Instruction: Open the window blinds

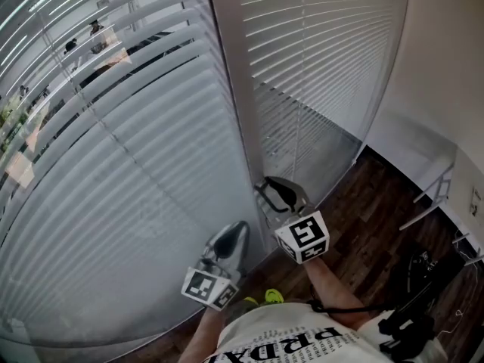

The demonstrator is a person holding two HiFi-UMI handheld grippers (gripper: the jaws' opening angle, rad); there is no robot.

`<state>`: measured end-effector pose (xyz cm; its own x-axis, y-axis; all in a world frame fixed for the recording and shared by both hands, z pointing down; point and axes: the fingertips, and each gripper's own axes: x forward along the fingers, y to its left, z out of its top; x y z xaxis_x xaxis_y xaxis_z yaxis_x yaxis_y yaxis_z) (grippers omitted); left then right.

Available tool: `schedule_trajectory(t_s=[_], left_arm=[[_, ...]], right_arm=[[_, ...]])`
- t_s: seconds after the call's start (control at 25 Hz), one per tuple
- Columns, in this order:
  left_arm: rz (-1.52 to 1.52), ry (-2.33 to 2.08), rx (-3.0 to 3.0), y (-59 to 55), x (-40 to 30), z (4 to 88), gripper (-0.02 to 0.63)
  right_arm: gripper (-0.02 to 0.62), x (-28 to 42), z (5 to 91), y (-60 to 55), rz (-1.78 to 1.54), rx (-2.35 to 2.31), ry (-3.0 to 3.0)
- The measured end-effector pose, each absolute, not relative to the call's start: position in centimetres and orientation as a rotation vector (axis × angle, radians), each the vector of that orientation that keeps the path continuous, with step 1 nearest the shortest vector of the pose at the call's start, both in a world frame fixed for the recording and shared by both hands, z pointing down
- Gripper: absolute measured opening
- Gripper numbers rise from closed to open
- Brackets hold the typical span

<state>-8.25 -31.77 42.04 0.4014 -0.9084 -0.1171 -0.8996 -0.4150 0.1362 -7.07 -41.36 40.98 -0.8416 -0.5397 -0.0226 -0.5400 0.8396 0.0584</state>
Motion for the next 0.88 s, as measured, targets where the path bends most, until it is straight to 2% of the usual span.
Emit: schedule_trajectory(t_s=[0.36,0.6,0.76,0.88], left_arm=[[-0.269,-1.672,2.588,-31.39,-8.60,41.90,-0.009],[-0.276,-1.668,2.595,-31.50,-8.71,41.68,-0.009],[-0.273,-1.666,2.598,-31.41,-8.73,41.74,-0.009],[-0.277,-1.661,2.600,-31.35,-8.76,41.67,-0.009]], right_arm=[[0.130,-6.85,41.20,-41.40,-0.115,-0.889,2.948],[0.130,-6.91,41.21,-41.56,-0.138,-0.882,2.940],[0.131,-6.97,41.32,-41.61,-0.099,-0.883,2.965],[0.130,-7.09,41.40,-41.39,0.113,-0.895,3.074]])
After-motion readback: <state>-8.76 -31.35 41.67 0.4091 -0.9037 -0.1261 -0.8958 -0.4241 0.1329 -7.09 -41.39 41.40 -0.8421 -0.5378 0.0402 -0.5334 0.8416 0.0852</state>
